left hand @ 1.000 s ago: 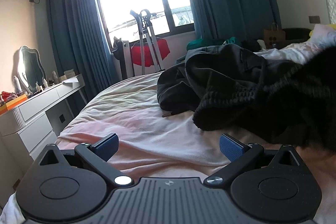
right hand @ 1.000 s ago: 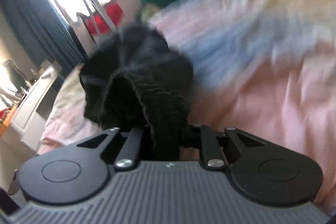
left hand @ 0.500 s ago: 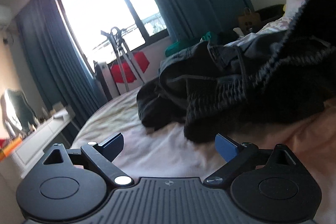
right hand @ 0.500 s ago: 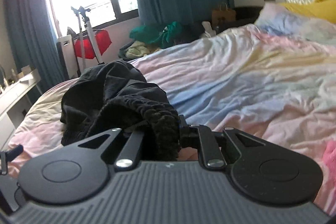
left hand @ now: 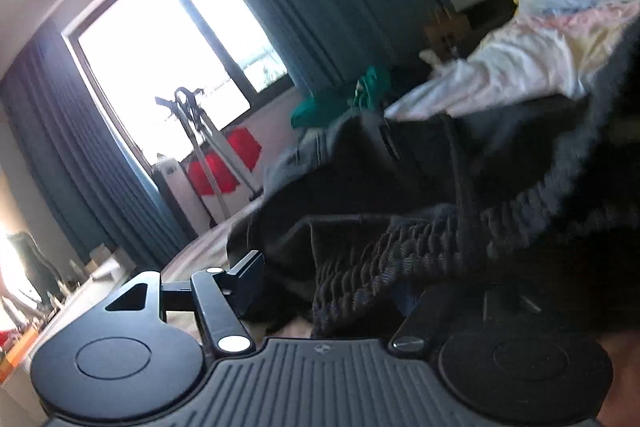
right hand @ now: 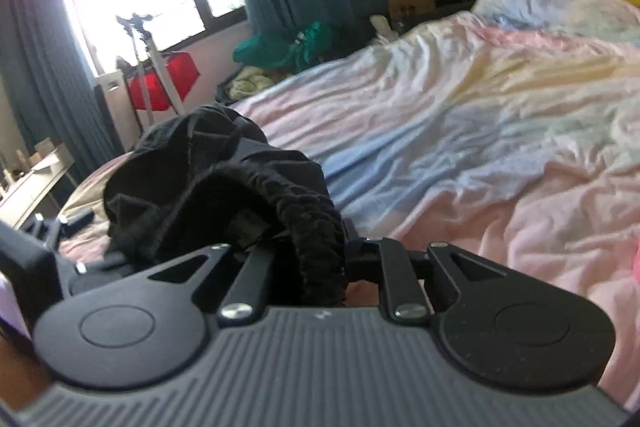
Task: Fold clothes
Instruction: 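Grasp the waistband with the left gripper while the right gripper holds it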
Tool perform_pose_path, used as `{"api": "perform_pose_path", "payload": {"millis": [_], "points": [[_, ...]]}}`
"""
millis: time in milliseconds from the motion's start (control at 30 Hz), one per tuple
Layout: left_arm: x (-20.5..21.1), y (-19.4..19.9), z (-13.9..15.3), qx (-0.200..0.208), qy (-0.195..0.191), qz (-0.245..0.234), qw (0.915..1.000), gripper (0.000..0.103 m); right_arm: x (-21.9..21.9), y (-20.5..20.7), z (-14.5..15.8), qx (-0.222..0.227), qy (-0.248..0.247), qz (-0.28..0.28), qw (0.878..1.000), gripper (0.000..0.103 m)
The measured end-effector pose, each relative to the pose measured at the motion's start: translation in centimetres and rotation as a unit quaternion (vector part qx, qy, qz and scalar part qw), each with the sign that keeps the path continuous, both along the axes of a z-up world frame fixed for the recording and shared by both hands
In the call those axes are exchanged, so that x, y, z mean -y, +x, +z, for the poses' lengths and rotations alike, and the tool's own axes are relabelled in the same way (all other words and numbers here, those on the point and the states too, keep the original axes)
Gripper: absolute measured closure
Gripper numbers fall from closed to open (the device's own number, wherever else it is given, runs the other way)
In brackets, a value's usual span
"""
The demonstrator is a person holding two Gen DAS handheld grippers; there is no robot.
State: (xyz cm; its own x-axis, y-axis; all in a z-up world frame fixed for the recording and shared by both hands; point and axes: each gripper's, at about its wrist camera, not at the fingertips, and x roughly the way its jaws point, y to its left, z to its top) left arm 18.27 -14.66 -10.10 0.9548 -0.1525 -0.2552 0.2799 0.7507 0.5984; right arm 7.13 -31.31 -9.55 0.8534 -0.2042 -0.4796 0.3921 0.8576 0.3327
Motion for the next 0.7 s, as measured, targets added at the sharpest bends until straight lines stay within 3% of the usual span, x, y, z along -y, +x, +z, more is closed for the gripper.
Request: {"api": "perform_pose_path", "payload": {"millis": [100,167,233,367,433,500,567,700], "points": [[2.4,0.3,0.2,0.033,0.042,-0.031,0.9981,0.052,0.5,0.5,-0.5,-0.006,0.005,-0.010,1.000,0.086],[4.2,0.2,0.3,0.039,0.069,-0.052,0.9955,0.080,0.7,0.9,-0.8,-0.010,0.004,-0.016,1.000,0.085],[5.8,-0.3,0.7,0.025,0.068,-0.045,0.9963,0.082,0.8,1.2,-1.1,-0.015,0.000,-0.020,1.000,0.085],[5.0,0.5,4.9,-0.006,-0.036,0.000,0.9994,0.086,0.8,1.6,-1.3,-0.021,-0.016,-0.022,0.999,0.079],[3.8,0.8,7.4,-0.011,-0.093,0.024,0.9953,0.087,0.7,1.8,-1.4,-0.022,-0.027,-0.018,0.999,0.065],[1.4,0.5,9.9,-0.009,-0.152,0.045,0.9873,0.088,0.1,1.8,-1.4,-0.019,-0.050,-0.017,0.998,0.040],[-1.4,0.2,12.1,-0.012,-0.211,0.064,0.9754,0.088,-0.9,1.9,-1.3,-0.017,-0.074,0.002,0.997,0.032],[-7.4,-0.6,14.1,-0.006,-0.284,0.112,0.9522,0.089,-4.1,1.7,-1.1,-0.009,-0.105,0.104,0.989,0.034]]}}
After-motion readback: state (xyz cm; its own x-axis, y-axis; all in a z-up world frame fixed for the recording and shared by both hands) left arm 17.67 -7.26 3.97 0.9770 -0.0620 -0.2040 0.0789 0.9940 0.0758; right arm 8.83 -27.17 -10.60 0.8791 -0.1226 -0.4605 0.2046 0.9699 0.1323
